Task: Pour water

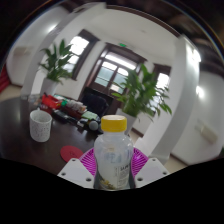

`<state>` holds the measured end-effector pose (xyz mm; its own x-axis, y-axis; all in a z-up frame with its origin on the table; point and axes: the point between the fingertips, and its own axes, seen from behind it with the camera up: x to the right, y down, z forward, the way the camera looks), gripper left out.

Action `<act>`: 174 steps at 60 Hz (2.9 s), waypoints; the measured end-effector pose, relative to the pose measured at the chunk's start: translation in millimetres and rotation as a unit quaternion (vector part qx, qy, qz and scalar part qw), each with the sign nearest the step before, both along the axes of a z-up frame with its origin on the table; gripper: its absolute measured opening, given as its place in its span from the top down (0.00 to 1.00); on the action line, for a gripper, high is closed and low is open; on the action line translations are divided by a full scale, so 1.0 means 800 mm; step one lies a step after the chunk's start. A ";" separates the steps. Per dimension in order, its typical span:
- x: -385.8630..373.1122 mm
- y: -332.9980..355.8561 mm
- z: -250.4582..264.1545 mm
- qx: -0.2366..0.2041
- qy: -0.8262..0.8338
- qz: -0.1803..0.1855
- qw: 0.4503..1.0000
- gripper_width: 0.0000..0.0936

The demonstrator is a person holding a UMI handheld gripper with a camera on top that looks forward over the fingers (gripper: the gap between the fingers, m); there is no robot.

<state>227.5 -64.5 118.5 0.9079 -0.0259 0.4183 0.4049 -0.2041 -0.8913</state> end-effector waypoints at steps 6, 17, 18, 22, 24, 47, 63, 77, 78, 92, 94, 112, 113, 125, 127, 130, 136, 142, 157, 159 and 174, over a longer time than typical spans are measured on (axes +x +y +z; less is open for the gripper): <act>-0.046 0.038 0.019 -0.006 -0.118 0.038 0.992 0.57; -0.121 0.094 0.031 -0.011 -0.334 0.105 0.937 0.57; -0.133 0.096 0.032 -0.013 -0.354 0.105 0.929 0.57; -0.156 0.107 0.031 -0.015 -0.426 0.119 0.897 0.57; -0.167 0.111 0.029 -0.015 -0.461 0.126 0.878 0.57; -0.241 0.133 0.027 0.038 -0.751 0.149 0.642 0.56; -0.234 0.128 0.039 0.030 -0.680 0.143 0.718 0.57; -0.186 0.120 0.059 0.000 -0.350 0.119 0.929 0.54; -0.183 0.120 0.060 -0.002 -0.320 0.118 0.940 0.54; -0.153 0.118 0.036 -0.010 0.074 0.102 0.992 0.54; -0.148 0.119 0.032 -0.013 0.113 0.103 0.988 0.54; -0.132 0.117 -0.032 -0.025 0.204 0.101 0.973 0.55; -0.133 0.117 -0.035 -0.025 0.203 0.104 0.973 0.55; -0.135 0.112 -0.053 -0.020 0.207 0.113 0.972 0.54; -0.136 0.110 -0.053 -0.020 0.206 0.111 0.972 0.55; -0.136 0.109 -0.053 -0.022 0.209 0.109 0.972 0.51; -0.137 0.107 -0.052 -0.023 0.210 0.109 0.971 0.42; -0.133 0.102 -0.065 -0.050 0.221 0.093 0.970 0.21; -0.114 0.021 -0.052 -0.051 0.245 0.043 0.967 0.09; -0.108 0.005 -0.051 -0.052 0.240 0.027 0.969 0.09; -0.113 -0.084 -0.017 -0.039 0.222 -0.014 0.974 0.08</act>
<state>137.3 -131.5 105.3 0.9992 -0.0363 -0.0142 -0.0239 -0.2842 -0.9585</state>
